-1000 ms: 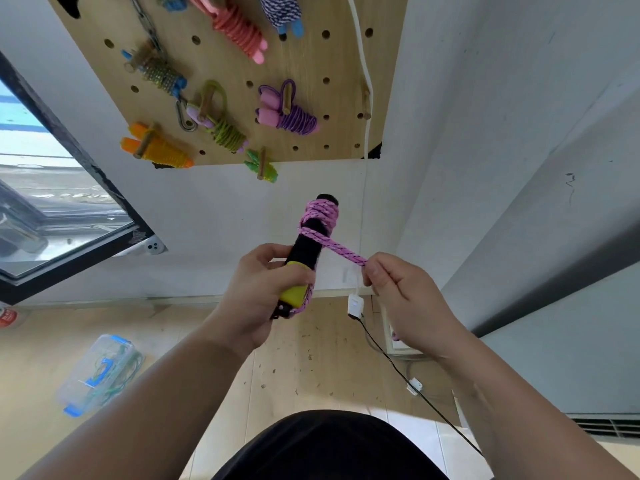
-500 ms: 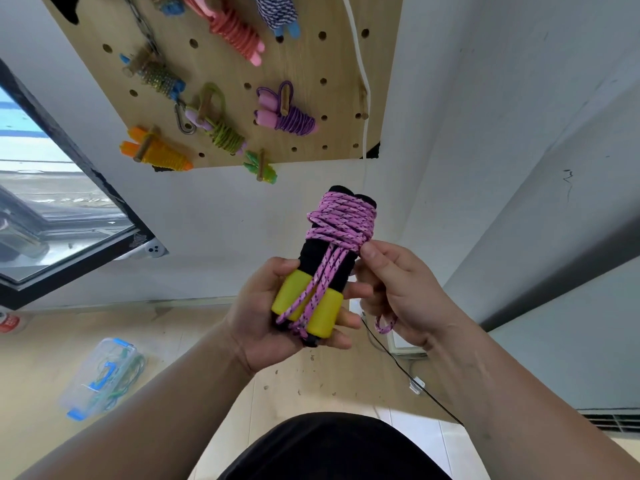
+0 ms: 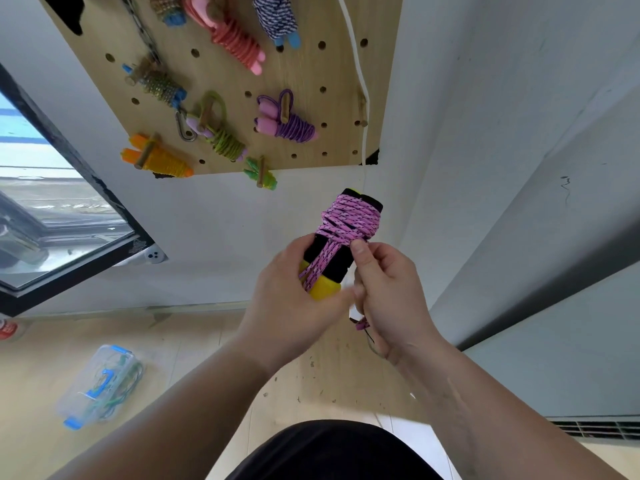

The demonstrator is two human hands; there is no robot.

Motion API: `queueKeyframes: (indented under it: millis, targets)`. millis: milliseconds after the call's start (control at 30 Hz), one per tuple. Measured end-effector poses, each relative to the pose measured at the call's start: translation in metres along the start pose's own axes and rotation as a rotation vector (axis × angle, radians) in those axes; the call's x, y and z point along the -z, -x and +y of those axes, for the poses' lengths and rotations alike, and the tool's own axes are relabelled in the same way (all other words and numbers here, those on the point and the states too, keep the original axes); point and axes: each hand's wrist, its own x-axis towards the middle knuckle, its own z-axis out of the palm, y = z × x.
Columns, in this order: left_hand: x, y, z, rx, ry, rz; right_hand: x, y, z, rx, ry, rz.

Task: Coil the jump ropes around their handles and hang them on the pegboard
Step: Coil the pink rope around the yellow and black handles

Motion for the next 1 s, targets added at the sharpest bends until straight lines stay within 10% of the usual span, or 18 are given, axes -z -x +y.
queueKeyframes:
  millis: [233, 533, 1000]
  targets:
    - [0.003, -0.008, -0.009, -0.173, -0.323, 0.08, 0.006, 0.002, -0.003, 0.057, 0.071, 0.028]
    - [0.008, 0.0, -0.011, 0.34, 0.975, -0.262, 0.013, 0.007, -0.01, 0.195, -0.009, -0.092]
    - [0.006, 0.006, -0.037, 0.41, 1.283, -0.514, 0.009, 0.017, -0.012, 0.045, -0.206, -0.092]
